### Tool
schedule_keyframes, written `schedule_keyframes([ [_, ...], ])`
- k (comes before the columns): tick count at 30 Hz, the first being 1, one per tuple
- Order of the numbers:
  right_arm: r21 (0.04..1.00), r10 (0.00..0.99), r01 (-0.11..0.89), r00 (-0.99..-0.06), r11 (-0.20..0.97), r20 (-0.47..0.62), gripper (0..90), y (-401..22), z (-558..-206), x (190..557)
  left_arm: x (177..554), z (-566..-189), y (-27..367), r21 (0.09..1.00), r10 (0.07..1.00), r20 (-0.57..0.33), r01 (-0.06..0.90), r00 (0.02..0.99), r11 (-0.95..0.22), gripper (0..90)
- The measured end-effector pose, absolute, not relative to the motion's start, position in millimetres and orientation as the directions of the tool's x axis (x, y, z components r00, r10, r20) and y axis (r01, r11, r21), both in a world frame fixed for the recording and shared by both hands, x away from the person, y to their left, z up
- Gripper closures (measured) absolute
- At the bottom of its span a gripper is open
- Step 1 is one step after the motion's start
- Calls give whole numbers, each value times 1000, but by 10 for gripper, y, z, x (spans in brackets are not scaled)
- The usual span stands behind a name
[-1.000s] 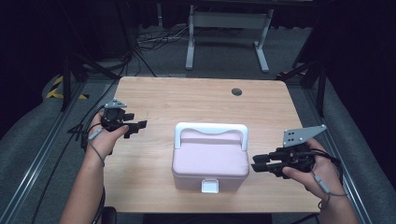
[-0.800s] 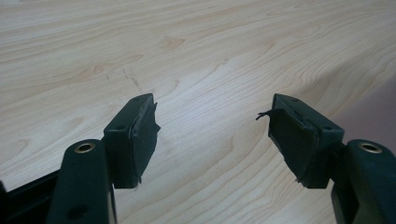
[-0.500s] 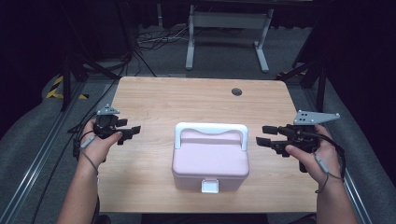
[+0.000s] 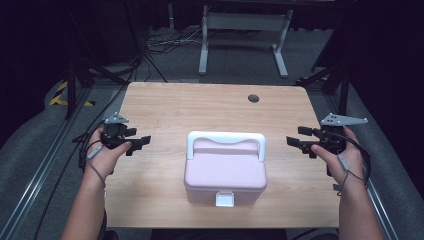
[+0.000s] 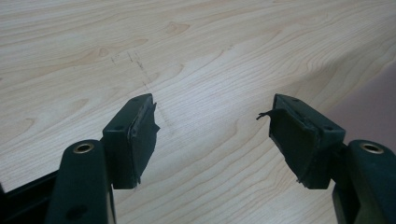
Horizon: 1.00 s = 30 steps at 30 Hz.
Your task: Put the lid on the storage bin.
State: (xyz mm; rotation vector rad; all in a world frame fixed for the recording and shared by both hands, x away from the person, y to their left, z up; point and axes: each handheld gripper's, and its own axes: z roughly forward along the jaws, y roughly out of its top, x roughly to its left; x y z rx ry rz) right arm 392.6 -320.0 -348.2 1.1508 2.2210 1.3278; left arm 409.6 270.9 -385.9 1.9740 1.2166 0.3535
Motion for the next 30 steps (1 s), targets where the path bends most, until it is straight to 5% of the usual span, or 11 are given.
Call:
schedule_keyframes([
  [4,830,819,512,-560,221,128,205,-3331,-3601,4013,4110,-3872,2704,732,847,-160,637,507,-244,323],
  [30,654,866,699,-482,288,135,223,-3433,-4302,4311,4193,-3991,2689,702,850,-159,663,503,-261,318],
])
